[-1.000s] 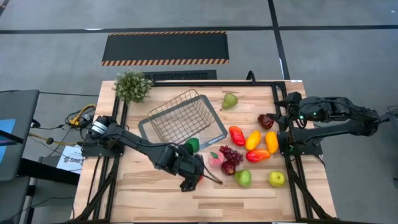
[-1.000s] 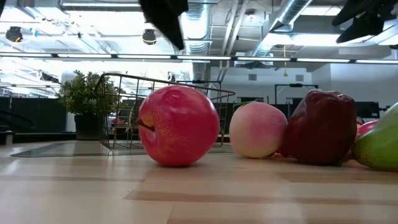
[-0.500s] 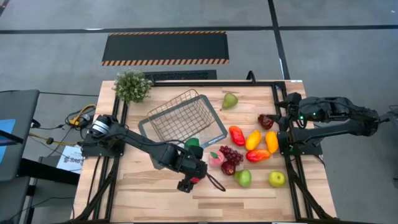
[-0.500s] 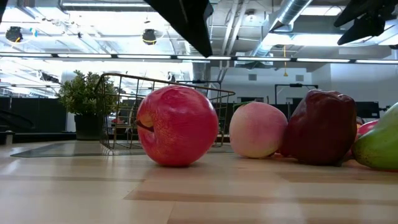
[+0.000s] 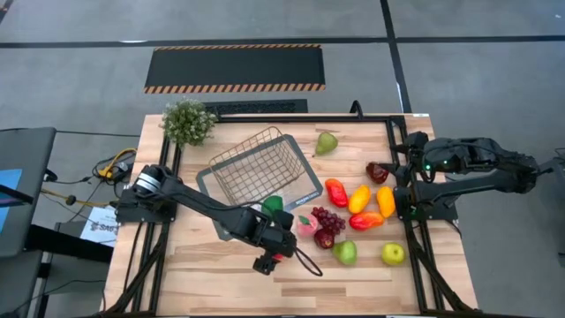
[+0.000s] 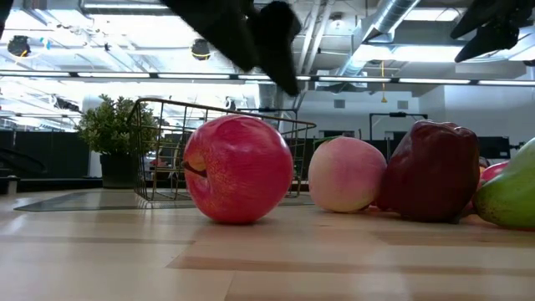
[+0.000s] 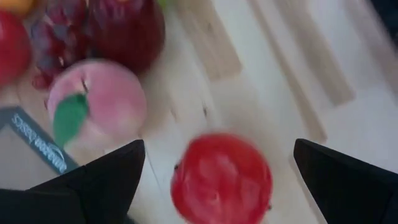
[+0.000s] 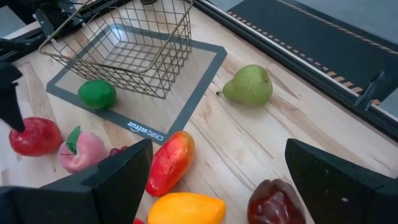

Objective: Build produce basket
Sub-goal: Put the red apple into the gold wire basket

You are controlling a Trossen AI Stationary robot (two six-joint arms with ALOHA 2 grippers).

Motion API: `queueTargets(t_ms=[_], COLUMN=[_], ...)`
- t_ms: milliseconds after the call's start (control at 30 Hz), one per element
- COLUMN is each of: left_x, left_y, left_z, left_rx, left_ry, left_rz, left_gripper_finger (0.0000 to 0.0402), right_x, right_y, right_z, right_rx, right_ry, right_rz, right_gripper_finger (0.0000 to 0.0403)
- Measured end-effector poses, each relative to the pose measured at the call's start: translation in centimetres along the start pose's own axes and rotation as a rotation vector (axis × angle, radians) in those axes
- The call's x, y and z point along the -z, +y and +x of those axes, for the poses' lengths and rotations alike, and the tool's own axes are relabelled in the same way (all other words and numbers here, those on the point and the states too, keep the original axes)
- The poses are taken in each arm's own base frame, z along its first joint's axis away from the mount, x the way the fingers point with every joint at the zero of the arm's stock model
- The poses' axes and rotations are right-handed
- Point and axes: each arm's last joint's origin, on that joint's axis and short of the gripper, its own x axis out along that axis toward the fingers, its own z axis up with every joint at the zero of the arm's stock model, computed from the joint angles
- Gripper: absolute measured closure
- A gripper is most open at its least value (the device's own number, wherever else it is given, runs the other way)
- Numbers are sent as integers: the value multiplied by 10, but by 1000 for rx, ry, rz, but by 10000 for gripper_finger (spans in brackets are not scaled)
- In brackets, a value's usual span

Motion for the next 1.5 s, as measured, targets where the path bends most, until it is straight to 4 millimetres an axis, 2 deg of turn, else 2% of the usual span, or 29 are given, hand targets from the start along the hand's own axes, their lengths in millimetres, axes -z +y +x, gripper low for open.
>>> queueTargets(t_ms=[567,833,1200,1500], left_x=[12,15,24,21], left_y=[-5,-1,-2,-1], left_z=[41,45,50,49], left_rx=[26,29,56,25], left_ry=[136,143,155,161], left_rz=[117,100,18,-49], left_gripper_finger=[3,6,49,55], right_x=[0,0,1,1], right_y=[0,0,0,0], right_z=[0,0,0,0], right_rx=[2,0,0,0], right_ry=[3,5,6,6], right_rz=[-2,-2,-2,-2], right_gripper_finger=[17,17,17,17])
